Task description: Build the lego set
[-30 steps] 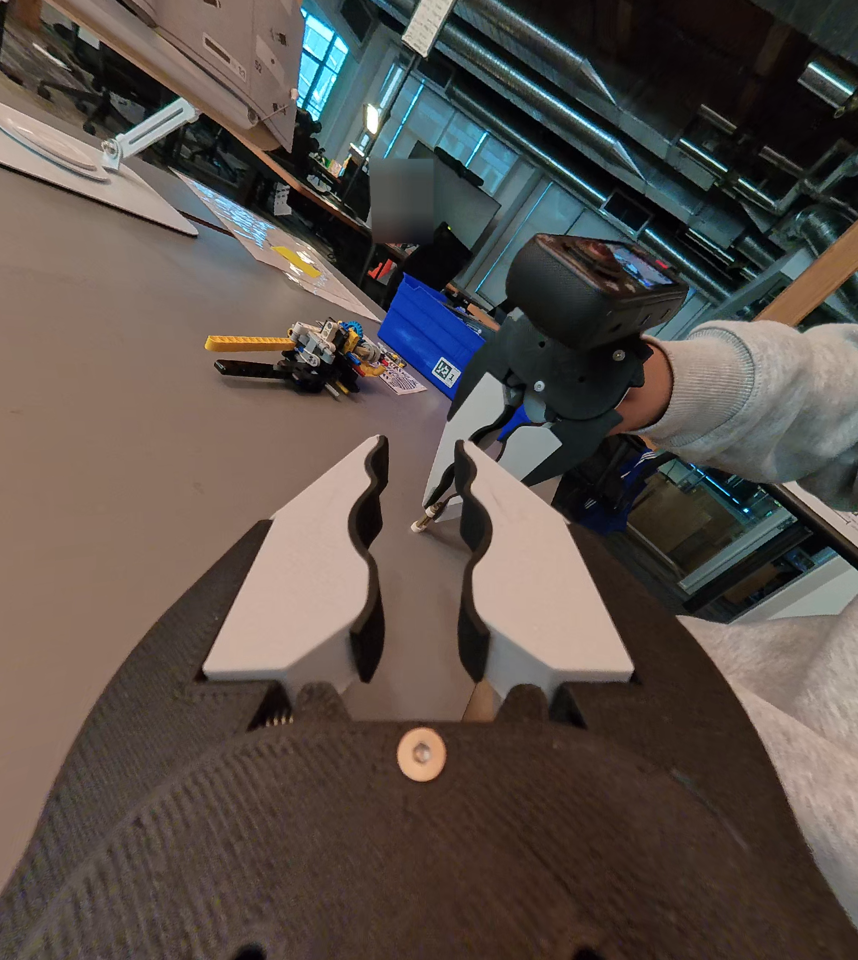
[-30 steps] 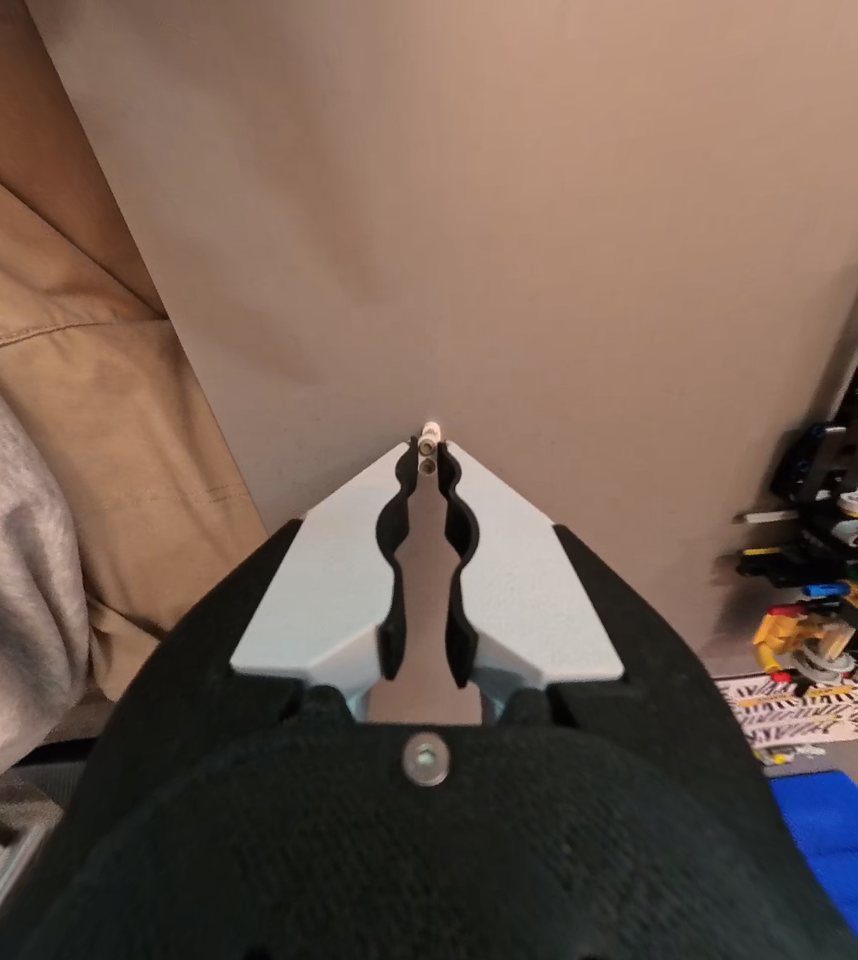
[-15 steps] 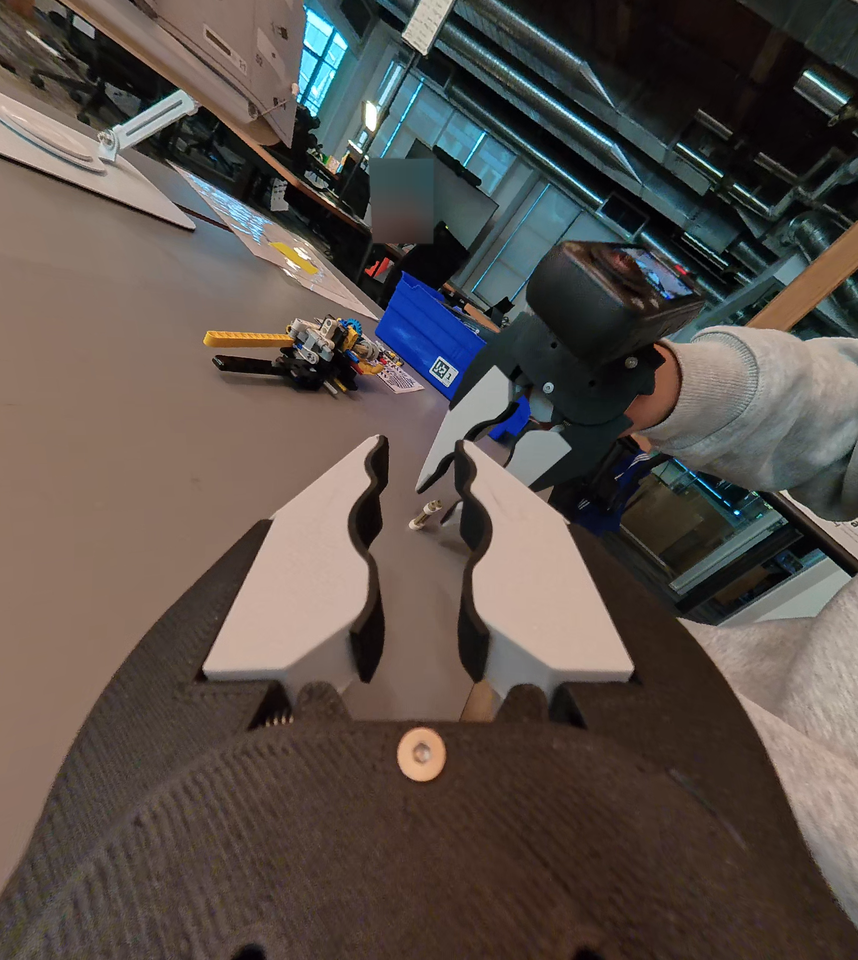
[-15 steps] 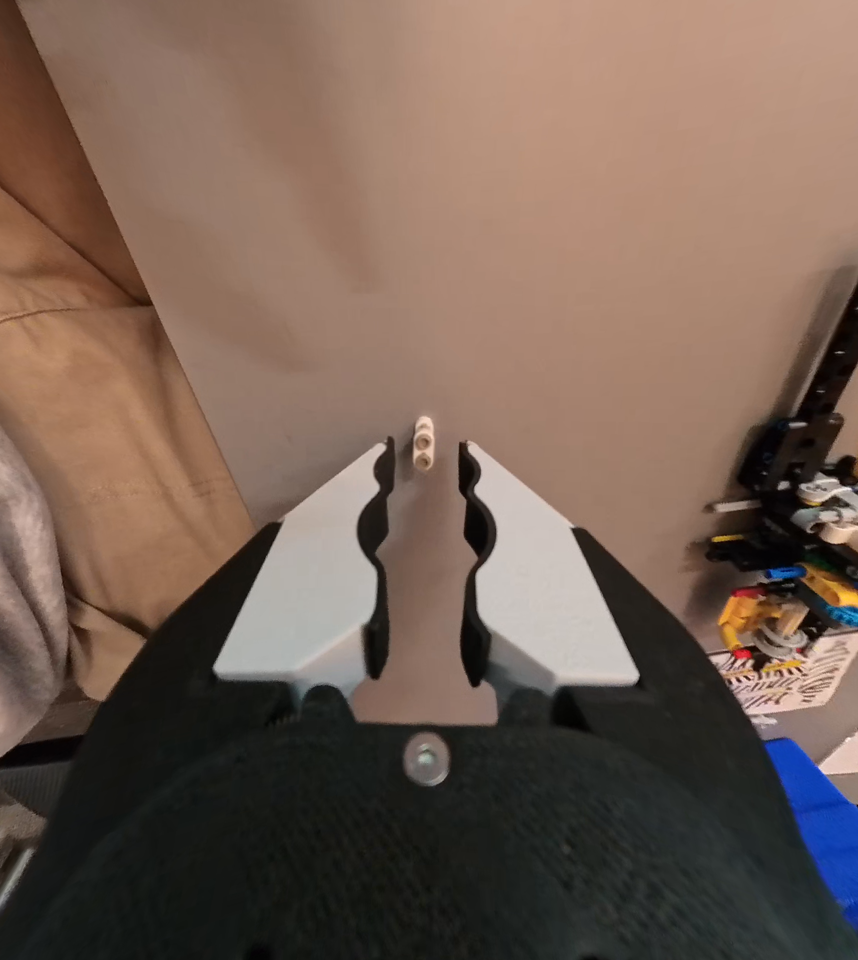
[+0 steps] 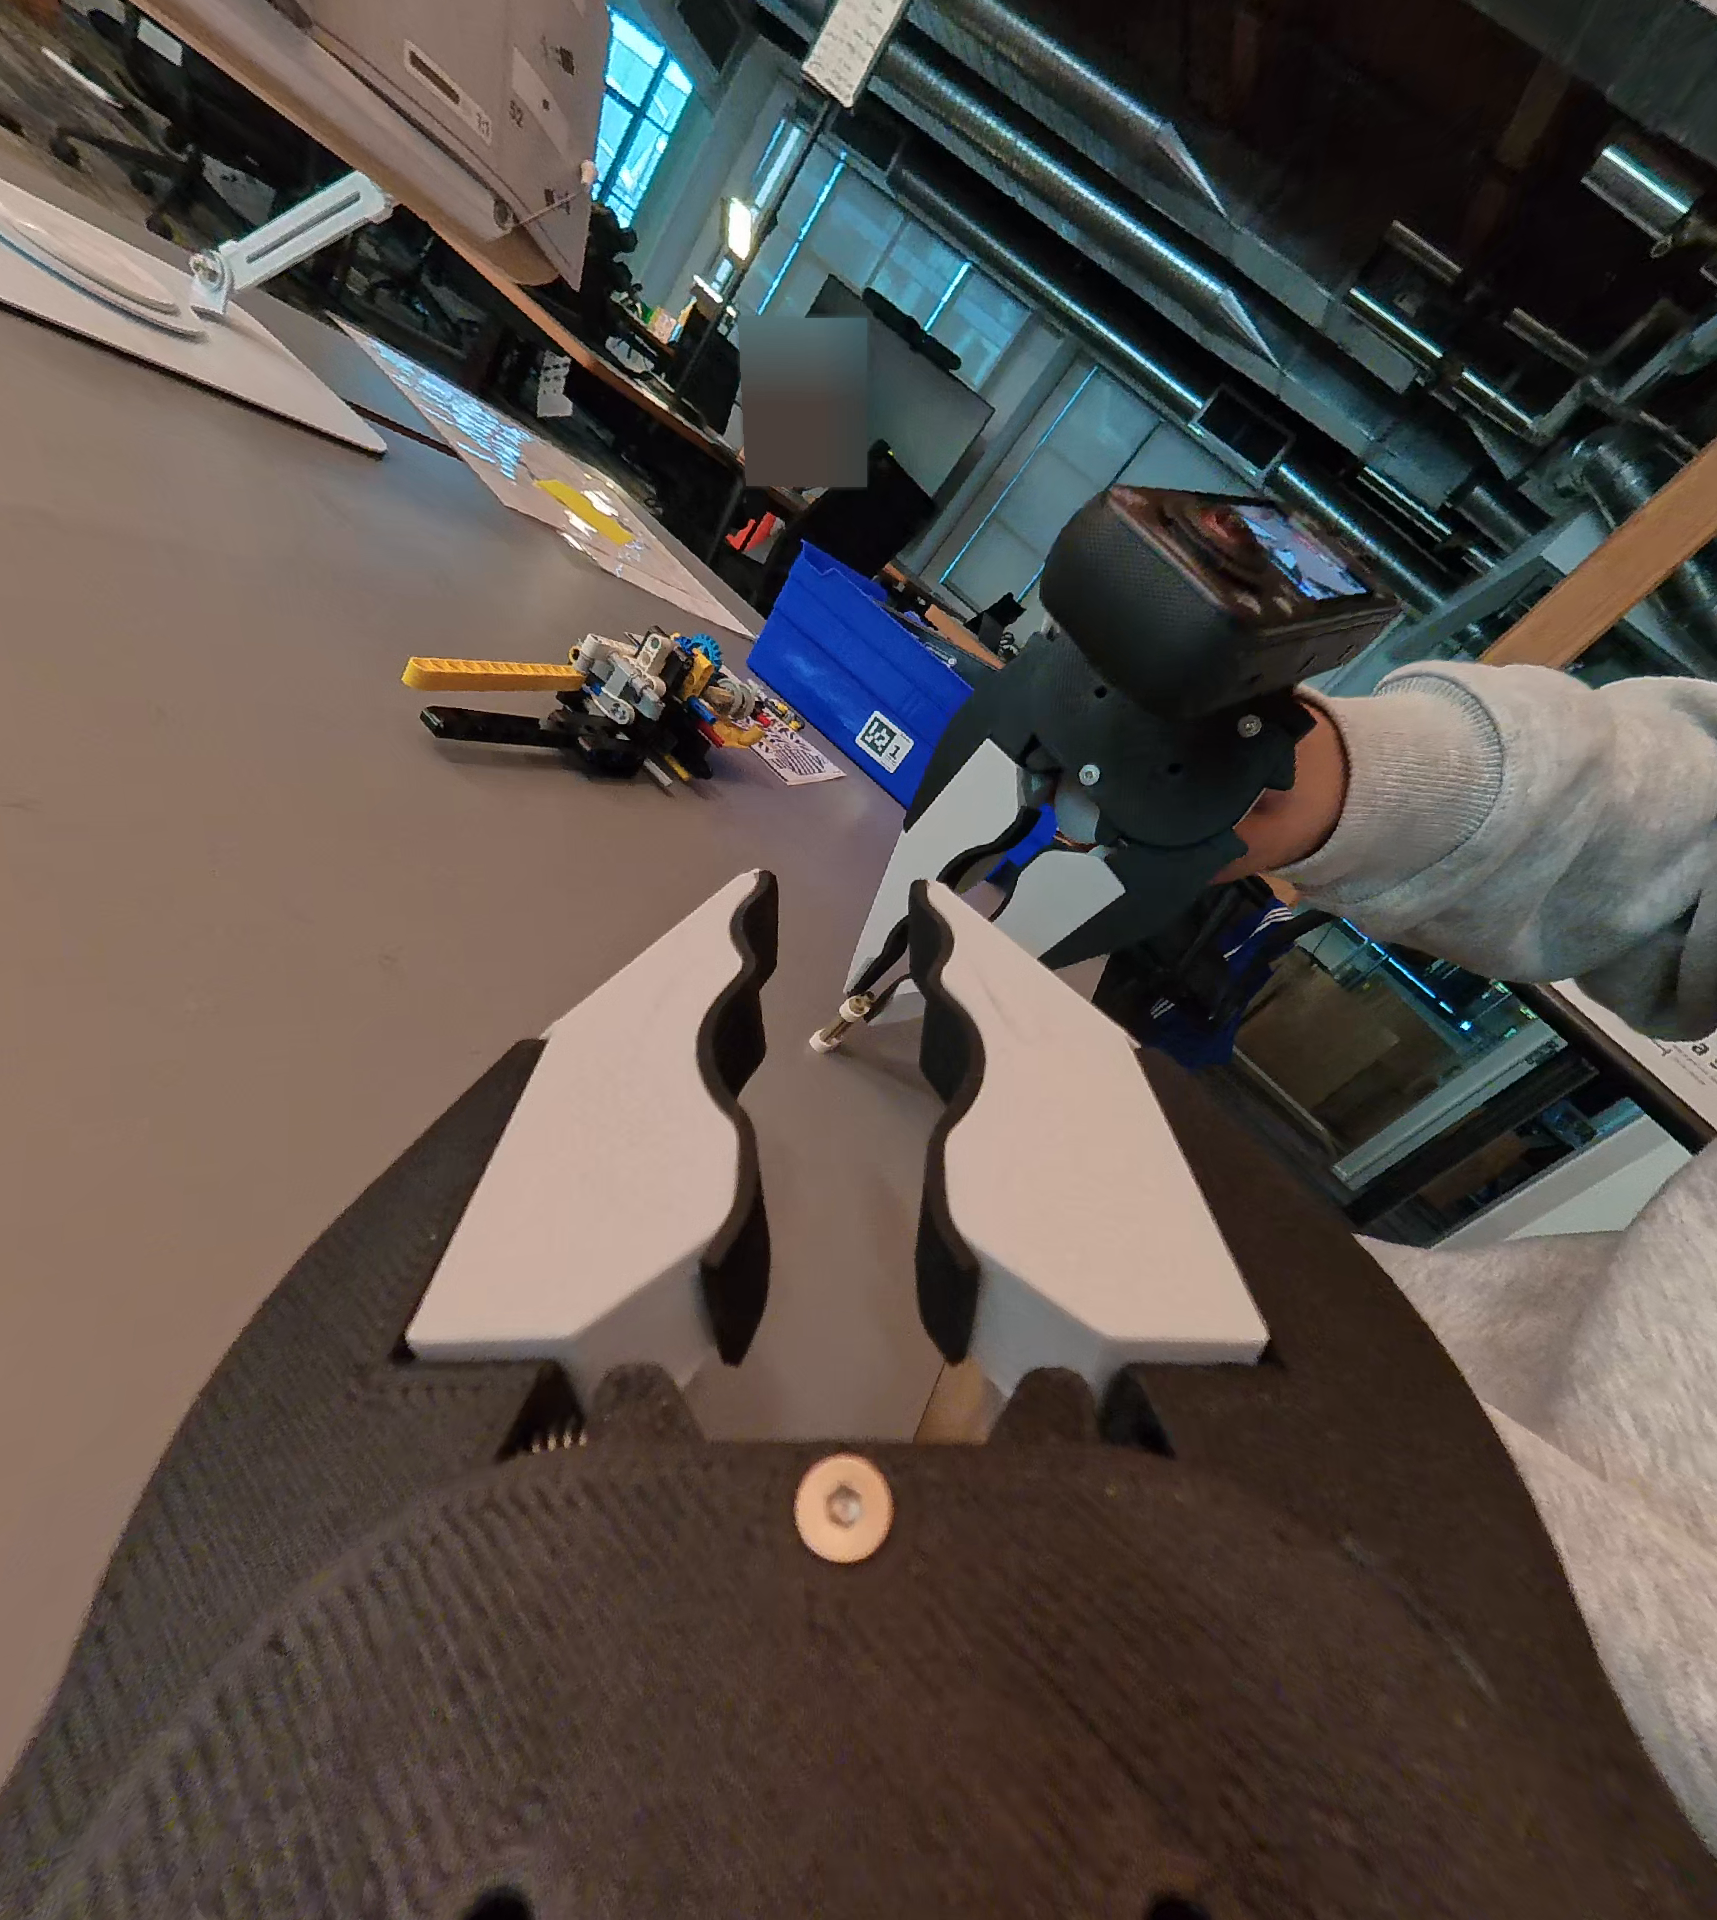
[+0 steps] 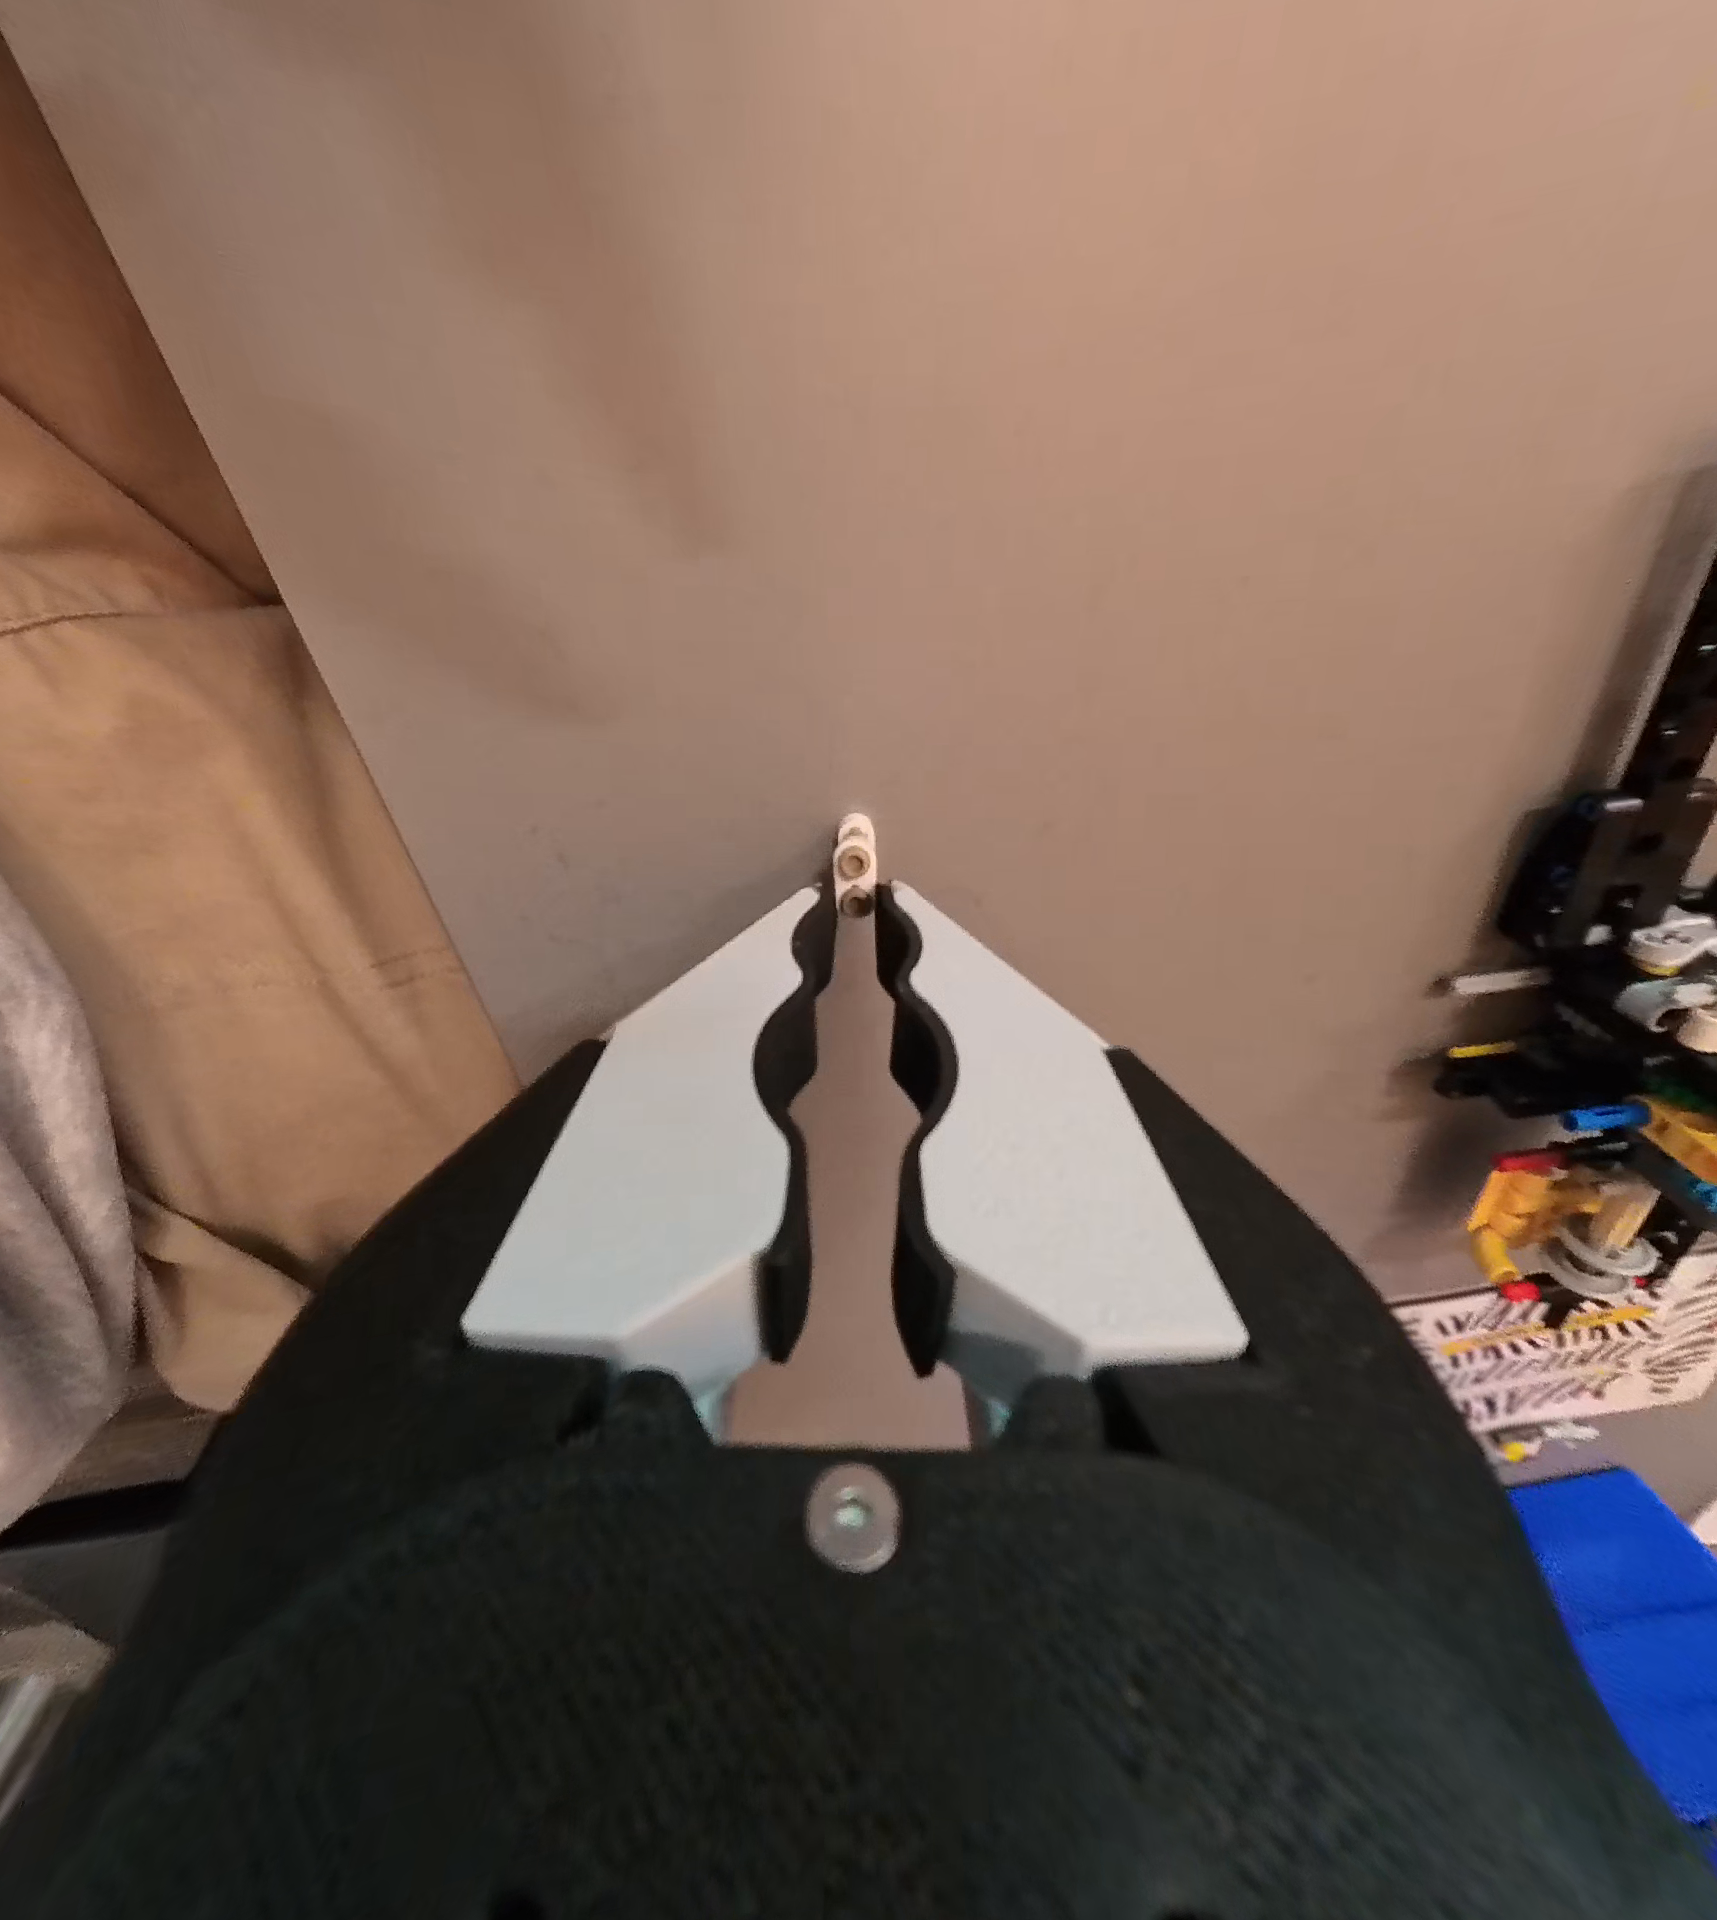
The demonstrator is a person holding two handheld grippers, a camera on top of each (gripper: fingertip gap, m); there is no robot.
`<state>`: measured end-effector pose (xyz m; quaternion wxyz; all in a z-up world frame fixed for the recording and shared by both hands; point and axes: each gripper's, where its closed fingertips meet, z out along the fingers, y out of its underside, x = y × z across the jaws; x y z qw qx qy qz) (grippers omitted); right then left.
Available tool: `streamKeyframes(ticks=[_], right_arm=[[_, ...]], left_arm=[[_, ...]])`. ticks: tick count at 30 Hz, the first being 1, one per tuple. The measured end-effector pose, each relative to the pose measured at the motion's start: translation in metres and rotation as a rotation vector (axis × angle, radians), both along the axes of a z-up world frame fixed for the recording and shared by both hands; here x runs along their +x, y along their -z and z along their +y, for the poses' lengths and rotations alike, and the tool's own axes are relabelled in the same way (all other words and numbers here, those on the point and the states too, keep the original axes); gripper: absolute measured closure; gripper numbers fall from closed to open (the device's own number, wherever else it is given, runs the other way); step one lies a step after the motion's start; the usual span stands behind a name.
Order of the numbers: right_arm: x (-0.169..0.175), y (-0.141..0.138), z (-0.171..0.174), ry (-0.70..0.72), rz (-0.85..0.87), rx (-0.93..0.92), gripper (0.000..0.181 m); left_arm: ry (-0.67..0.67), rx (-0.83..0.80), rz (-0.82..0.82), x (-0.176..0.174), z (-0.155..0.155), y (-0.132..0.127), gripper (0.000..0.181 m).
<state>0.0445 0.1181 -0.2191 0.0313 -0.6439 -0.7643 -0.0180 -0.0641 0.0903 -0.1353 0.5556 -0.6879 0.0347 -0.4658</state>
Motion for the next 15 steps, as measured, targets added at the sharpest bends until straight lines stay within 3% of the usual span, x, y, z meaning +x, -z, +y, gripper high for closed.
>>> streamKeyframes(ticks=[1, 15], right_arm=[[0.0, 0.0001, 0.0, 0.007, 0.014, -0.007, 0.175], [0.0009, 0.0004, 0.002, 0.074, 0.174, -0.098, 0.175]], left_arm=[[0.0, 0.0, 0.0, 0.0, 0.0, 0.0, 0.159], [0.0, -0.001, 0.007, 0.0011, 0.0001, 0.0008, 0.159]])
